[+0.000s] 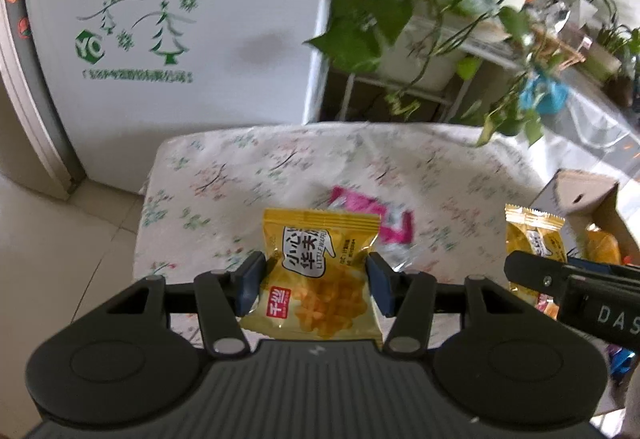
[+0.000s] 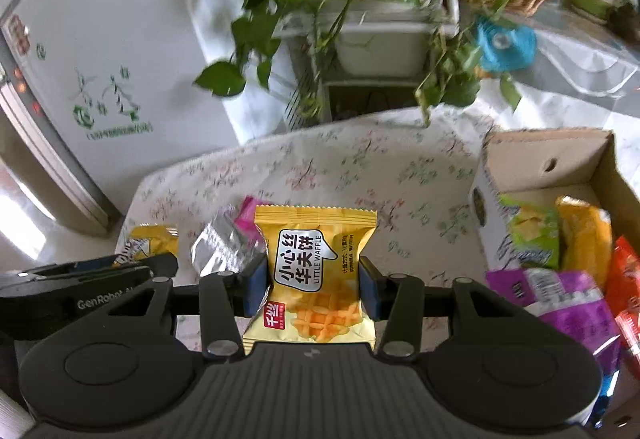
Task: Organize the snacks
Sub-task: 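Carry both yellow waffle packets over the cardboard box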
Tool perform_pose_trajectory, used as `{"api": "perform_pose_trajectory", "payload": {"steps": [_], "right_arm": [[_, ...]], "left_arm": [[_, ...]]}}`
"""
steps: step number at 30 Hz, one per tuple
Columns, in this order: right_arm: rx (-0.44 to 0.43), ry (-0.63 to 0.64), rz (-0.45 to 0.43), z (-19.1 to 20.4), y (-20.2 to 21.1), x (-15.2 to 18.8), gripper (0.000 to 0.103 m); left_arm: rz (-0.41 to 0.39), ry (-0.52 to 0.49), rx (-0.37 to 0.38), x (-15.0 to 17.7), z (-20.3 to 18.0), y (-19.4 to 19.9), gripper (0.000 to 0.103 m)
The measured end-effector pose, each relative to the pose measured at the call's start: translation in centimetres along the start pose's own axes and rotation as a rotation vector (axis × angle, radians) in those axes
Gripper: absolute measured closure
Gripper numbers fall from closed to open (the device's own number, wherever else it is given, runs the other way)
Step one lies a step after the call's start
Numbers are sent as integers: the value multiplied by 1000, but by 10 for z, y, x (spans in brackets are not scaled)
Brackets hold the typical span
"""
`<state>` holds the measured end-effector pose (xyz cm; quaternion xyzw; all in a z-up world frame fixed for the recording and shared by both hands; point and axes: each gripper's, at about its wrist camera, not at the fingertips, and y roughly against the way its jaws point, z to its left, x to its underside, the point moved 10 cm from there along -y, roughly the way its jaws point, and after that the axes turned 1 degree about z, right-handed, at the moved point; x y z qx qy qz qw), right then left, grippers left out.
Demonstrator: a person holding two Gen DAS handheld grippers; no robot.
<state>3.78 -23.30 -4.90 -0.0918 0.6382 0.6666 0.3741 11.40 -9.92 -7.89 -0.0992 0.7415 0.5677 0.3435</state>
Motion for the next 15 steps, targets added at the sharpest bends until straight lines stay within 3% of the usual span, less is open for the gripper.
{"api": "perform_pose_trajectory", "payload": {"steps": [15], "right_arm": [[19,-121,-139,-72,56,-32,49]], "left_arm": [[-87,-79,104,-14,-87,14,49]]}}
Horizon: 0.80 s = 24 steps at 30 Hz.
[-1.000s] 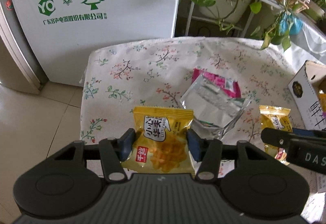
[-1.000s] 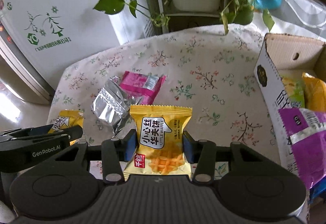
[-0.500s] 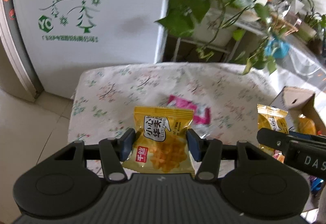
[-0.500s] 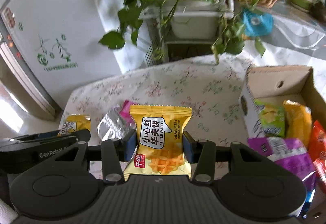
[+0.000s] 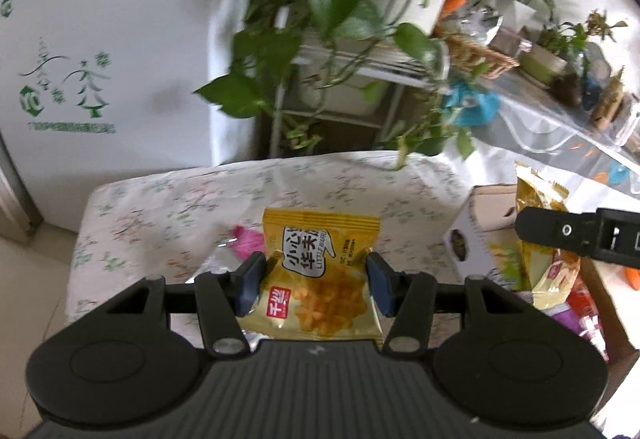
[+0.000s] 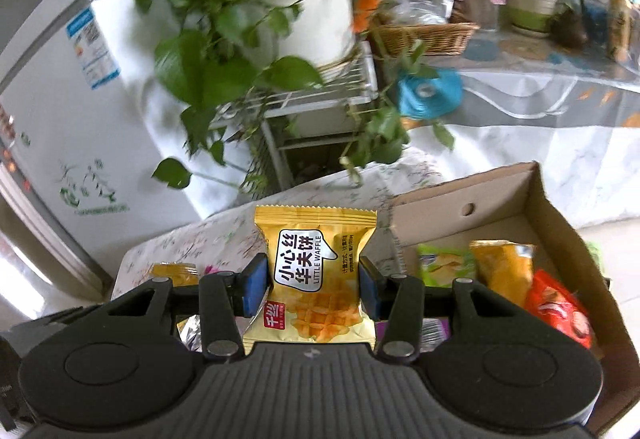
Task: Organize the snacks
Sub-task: 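Carry both yellow waffle packets over the cardboard box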
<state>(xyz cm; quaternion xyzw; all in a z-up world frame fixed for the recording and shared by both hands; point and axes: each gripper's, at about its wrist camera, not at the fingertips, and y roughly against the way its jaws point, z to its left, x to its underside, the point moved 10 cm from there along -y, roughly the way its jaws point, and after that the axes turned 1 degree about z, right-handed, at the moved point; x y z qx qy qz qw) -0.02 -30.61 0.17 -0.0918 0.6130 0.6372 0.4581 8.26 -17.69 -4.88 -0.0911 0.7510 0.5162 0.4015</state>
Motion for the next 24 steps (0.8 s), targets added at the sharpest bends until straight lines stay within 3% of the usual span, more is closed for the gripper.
{"api": "perform_pose_trajectory", "payload": {"steps": [24], "right_arm": [[50,-232,-23,-93,29,-6,49]], "left_arm": [[-17,-36,212,-9,-114,-15,49]]}}
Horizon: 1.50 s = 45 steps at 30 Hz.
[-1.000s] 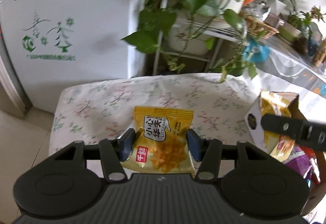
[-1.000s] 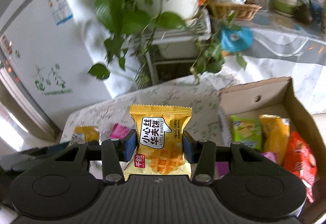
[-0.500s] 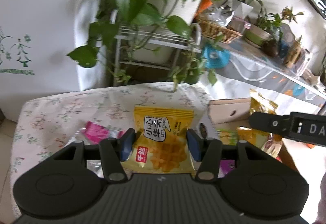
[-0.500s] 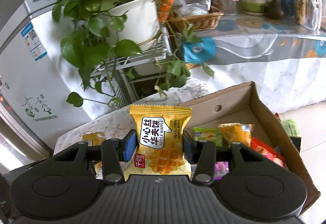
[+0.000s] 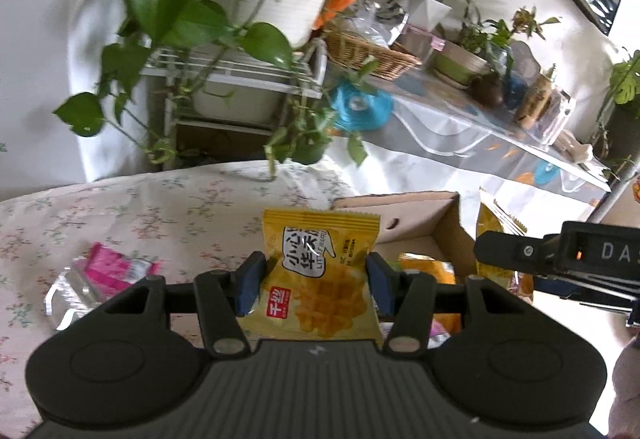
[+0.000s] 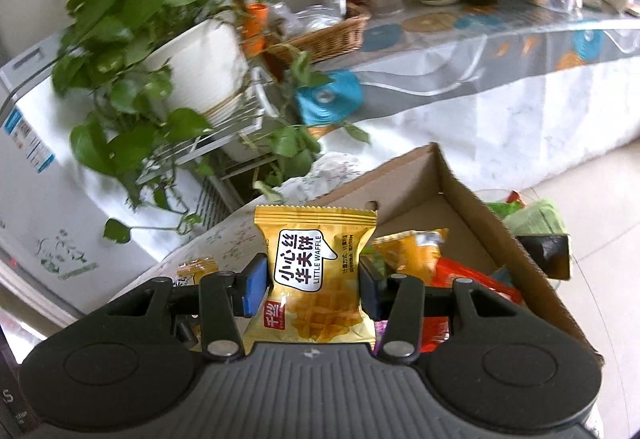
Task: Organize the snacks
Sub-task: 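Carry both yellow waffle packets over the cardboard box, then open both grippers to drop the waffle packets into the box, then move both grippers back over the silver and pink packets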
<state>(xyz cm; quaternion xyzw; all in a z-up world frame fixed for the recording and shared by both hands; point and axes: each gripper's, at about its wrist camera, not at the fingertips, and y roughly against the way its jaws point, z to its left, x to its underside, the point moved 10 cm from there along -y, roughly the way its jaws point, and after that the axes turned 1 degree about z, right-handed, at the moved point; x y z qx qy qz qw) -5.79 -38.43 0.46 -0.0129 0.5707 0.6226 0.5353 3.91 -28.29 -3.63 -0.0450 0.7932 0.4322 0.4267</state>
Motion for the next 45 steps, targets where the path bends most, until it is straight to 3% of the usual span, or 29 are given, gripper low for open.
{"api": "perform_pose_trajectory", "payload": {"steps": [20,23,25,27,39,42,45], "right_arm": [[108,-230,-18,-68,5,-8,49],[137,-263,-4,-75,-1,-5,48],[141,-293,3,-78,-1,-3,39],[133,-310,3,-77,-1,-2,33],[114,-262,13,-64,-3,-3,15],[116,-224,28,-56,-6,-2,4],[131,-157,26,-44,-8,-1,1]], "left_arm": [[46,-46,117,8,-60,-52,48],[48,-62,100,10,-63,-54,40],[46,-86,87,11,-66,-52,26],[39,-104,61,9,-66,-47,22],[65,-131,-52,7,-43,-25,17],[68,-139,-89,8,-32,-18,15],[70,-135,-145,8,-16,-9,12]]}}
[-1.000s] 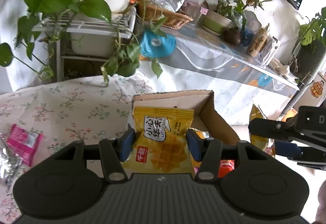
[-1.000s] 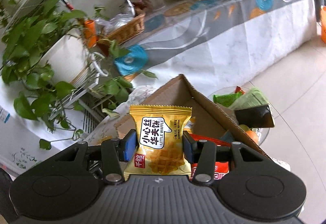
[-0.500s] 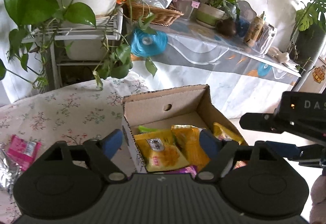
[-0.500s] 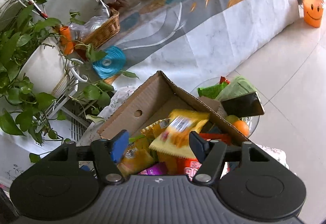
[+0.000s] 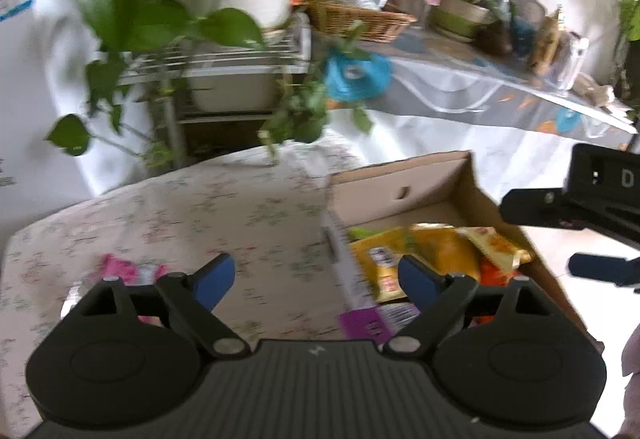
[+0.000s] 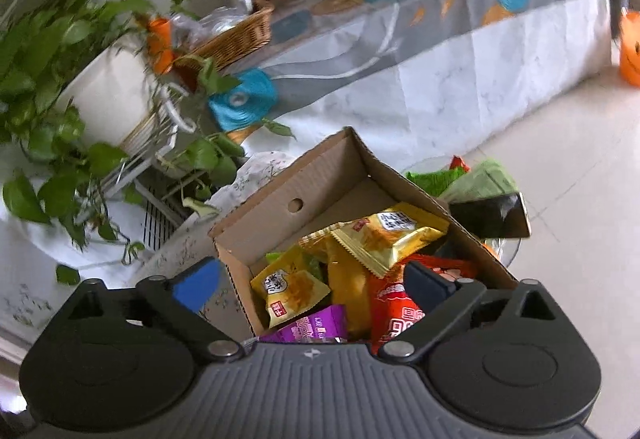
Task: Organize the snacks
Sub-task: 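Move both grippers back over the silver and pink packets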
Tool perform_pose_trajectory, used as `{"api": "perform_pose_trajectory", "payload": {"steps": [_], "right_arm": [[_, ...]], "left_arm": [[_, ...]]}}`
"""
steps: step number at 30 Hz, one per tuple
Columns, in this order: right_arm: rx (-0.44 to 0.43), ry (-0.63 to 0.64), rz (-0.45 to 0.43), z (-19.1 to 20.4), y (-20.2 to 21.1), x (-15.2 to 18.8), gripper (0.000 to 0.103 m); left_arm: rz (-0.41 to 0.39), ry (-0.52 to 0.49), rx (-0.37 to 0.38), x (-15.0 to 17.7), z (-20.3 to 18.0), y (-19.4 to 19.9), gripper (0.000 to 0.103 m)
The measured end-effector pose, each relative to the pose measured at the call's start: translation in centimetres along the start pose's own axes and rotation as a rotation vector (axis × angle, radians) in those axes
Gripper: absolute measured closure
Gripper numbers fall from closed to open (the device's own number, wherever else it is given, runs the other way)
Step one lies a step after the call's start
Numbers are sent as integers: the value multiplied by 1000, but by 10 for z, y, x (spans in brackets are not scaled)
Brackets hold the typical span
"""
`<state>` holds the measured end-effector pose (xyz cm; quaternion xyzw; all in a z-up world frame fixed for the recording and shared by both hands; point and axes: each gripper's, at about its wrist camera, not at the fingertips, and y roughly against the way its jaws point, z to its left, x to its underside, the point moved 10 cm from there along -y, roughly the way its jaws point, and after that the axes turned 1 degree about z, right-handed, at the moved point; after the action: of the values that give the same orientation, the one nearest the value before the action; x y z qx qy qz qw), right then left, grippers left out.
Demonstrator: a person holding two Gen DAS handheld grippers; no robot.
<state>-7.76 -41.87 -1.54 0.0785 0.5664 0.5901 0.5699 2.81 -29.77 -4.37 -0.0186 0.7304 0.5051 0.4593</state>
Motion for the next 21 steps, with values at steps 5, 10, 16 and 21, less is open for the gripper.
{"api": "perform_pose_trajectory", "payload": {"steps": [5,10,16,21], "right_arm": [[-15,111,-31,27,2,5,0],[-26,268,-123,61,9,11,0],[-72,418,-88,99,0,33,0],[-123,486,-43,128,-6,54,0]], "left_arm": [[-20,43,-62,-3,47,16,6],[-33,103,-110,-8,102,32,2],[3,186,-136,3,162,39,1],[42,272,-141,22,203,28,1]]}}
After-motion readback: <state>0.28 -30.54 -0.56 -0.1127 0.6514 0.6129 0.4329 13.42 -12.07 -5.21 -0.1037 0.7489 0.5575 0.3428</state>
